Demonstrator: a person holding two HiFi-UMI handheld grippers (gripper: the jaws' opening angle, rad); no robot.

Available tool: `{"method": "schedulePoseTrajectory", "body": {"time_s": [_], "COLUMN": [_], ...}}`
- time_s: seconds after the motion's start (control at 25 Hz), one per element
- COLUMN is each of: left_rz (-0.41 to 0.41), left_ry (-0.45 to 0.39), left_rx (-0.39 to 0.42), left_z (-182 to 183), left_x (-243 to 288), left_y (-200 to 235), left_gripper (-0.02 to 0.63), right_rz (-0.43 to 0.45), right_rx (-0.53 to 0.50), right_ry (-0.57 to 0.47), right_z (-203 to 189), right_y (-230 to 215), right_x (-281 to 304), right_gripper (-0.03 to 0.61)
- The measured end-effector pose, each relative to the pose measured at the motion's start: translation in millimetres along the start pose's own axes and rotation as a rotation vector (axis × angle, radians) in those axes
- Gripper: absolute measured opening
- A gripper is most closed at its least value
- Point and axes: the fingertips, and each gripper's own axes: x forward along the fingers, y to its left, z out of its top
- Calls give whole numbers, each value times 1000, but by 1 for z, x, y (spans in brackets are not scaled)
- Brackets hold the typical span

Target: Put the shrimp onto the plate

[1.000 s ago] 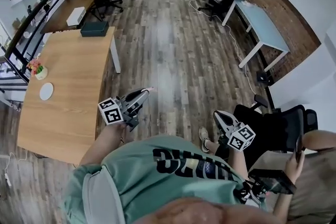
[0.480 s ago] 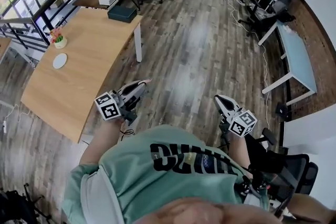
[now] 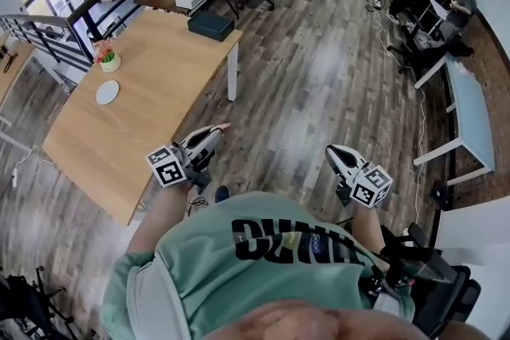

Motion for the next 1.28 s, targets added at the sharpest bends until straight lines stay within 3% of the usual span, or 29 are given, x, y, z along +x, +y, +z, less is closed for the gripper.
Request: {"method": "schedulePoseTrajectory", "body": {"time_s": [0.28,0.48,0.8,1.28], "left_rz": [-58,-40,90,351], "left_ry": [-44,-85,-165,-248], "left_rx": [36,63,80,133], "left_z": [83,142,193,214], "left_x": [2,-23,-75,-113], "left_y": [92,152,217,264], "left_gripper": [40,40,40,40], "right_rz": [-21,20,152,435], "right_rx": [-67,-99,-110,-94], "right_ry": [1,4,47,82], "right_z": [44,73,92,91], "right_y": [-22,-22,-25,-55], "right_x": [108,197,312,446], "right_gripper": [6,6,6,6]}}
